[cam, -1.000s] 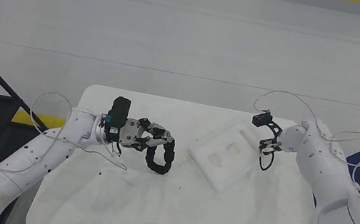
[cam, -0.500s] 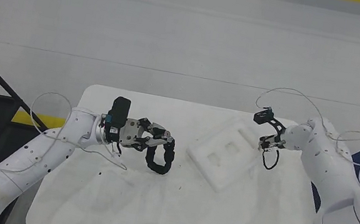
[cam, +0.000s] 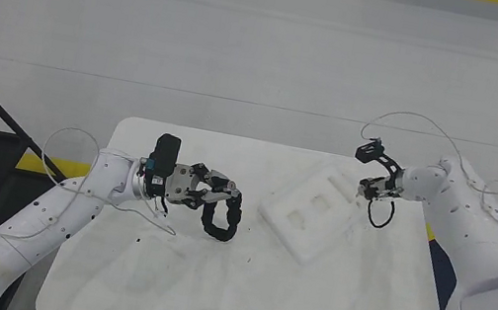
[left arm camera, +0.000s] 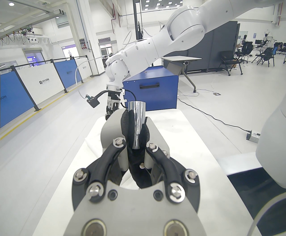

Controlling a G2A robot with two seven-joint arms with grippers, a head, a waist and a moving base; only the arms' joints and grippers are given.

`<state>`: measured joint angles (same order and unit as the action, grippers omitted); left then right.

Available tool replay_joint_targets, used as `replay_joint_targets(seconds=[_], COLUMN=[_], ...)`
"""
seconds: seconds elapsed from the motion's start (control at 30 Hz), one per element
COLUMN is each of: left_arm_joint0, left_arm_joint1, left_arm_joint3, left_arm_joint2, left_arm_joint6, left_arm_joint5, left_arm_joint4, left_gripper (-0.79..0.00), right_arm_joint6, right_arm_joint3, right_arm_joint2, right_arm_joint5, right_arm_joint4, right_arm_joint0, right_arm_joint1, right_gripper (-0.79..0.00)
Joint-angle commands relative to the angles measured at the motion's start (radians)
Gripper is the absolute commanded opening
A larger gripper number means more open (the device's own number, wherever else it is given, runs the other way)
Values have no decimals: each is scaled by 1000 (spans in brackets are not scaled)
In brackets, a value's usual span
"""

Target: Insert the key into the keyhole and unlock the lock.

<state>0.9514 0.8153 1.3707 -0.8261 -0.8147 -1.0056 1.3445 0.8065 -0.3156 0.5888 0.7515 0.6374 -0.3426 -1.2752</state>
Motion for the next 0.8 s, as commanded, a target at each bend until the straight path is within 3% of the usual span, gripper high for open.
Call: replay_joint_targets(seconds=[0.0,0.27,0.37,0.57,0.77], left_arm_joint0=[0,0,0,0,0], left_arm_joint1=[0,0,0,0,0], left_arm_joint3=[0,0,0,0,0], left_arm_joint2=[0,0,0,0,0], left_arm_joint6=[0,0,0,0,0], left_arm_joint5=[0,0,0,0,0], left_arm_joint4=[0,0,0,0,0], left_gripper=[-785,-785,-785,-785,-785], right_arm_joint6=[3,77,79,185,335], right_arm_joint3=[-15,-128,-243,-617,-1045], right_arm_joint2=[15,112,138,225,415], right_arm_joint5=[22,185,183,77,-73], right_arm_joint4=[-17,-174,-231,-396,-476], right_arm_joint0=[-3,-44,-90,-234,-436], right_arm_joint1=[13,87,127,248,378], right_gripper=[-785,-785,-785,-785,-785])
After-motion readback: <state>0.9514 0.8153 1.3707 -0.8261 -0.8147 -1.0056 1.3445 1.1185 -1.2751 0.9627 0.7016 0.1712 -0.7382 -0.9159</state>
